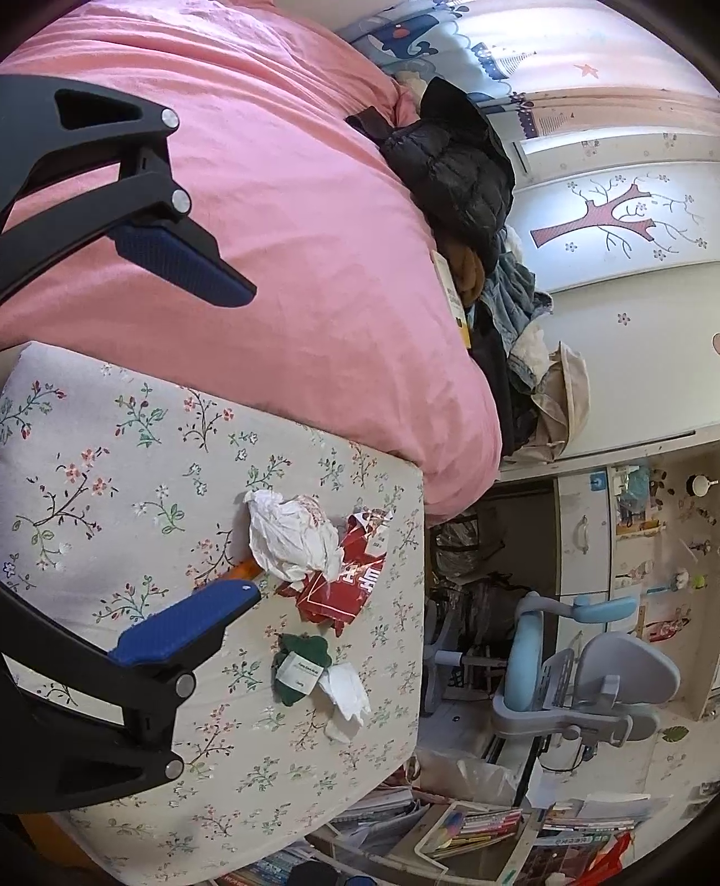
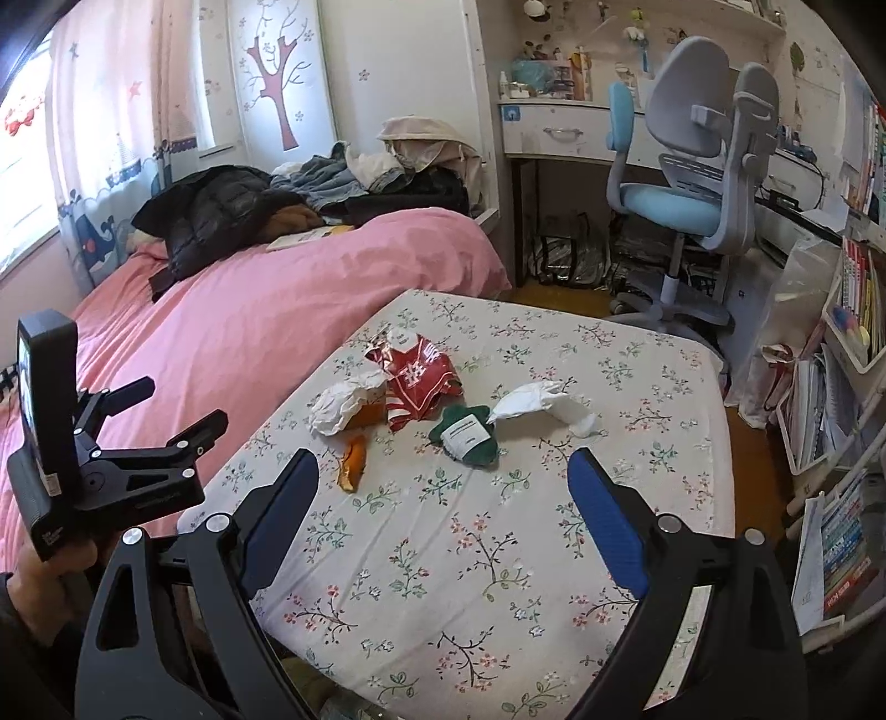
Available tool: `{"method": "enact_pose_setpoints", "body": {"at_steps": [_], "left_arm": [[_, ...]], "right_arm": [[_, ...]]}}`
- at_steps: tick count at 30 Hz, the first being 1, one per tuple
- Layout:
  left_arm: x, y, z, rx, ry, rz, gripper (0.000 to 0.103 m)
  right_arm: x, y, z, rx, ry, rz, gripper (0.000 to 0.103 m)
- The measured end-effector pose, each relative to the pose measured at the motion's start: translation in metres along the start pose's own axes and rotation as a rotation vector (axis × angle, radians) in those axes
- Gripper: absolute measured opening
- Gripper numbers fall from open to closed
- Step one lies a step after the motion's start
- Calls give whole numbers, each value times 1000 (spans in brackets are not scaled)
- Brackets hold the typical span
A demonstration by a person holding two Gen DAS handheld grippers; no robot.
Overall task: Collect trash
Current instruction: 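Move both open grippers back over the table toward the white plastic bag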
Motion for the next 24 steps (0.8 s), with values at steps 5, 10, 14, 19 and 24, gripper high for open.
{"method": "enact_pose_setpoints", "body": {"at_steps": [5,10,14,19,24], "left_arm": [[0,0,-1,-1,5,1,95],[-1,0,-3,-3,10,2,95],[0,-2,-5,-6,18,2,95],[0,-1,-9,-11,39,14,95],[-4,7,-20,45,86,23,95]], "right_arm": [[-1,4,-4,3,11,11,88],[-3,5,-7,3,22,10,88],[-3,7,-10,4,30,15,88],[-3,9,-15,5,38,23,88],[-5,9,-23,-3,58,29,88]]}}
Point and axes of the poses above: each gripper's, at about its wrist camera, not at the fingertips, and z roughly against the way its jaws point, y to its left, x to its top, the point moved 4 cm from there along -z, roughly the way its jaws point, and after that the axes turned 1 degree about -z, right-handed, at the moved point
